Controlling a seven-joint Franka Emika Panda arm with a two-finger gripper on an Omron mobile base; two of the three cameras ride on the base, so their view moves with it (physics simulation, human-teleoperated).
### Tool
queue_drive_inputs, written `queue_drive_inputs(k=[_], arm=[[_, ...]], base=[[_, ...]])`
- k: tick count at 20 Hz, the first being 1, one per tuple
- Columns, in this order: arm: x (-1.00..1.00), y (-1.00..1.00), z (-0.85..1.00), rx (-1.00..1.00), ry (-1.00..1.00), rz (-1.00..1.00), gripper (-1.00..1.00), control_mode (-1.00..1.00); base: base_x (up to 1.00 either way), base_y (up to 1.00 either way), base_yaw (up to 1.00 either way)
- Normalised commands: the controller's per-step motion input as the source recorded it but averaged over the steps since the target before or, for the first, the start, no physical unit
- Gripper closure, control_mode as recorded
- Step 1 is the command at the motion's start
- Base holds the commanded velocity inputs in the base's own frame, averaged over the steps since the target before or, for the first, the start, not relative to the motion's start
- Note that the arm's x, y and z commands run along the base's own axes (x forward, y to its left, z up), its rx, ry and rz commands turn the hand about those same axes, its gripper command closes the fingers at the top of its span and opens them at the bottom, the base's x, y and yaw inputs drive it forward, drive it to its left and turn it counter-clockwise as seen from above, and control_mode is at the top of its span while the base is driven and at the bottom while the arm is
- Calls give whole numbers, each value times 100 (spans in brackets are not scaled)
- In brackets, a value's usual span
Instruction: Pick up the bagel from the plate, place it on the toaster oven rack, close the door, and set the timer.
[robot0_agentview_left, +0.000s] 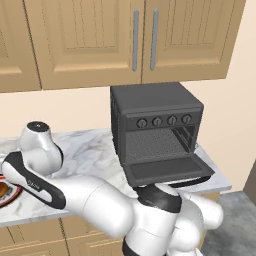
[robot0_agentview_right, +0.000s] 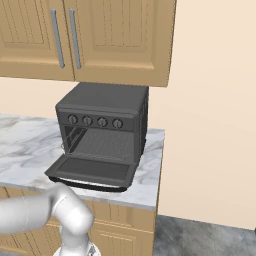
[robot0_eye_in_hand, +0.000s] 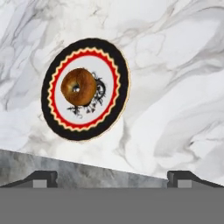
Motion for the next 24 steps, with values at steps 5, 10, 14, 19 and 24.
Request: queue_drive_inputs(k=[5, 10, 14, 19, 24], arm=[[5, 2, -17, 7, -5, 2, -100, -100], [9, 19, -3, 6, -2, 0, -100, -100], [25, 27, 0, 7, -1, 0, -100, -100], [23, 23, 0, 2, 0, 0, -100, -100], [20, 25, 0, 0, 0, 0, -100, -100]], base=[[0, 0, 0], [0, 0, 0], [0, 0, 0], [0, 0, 0], [0, 0, 0]])
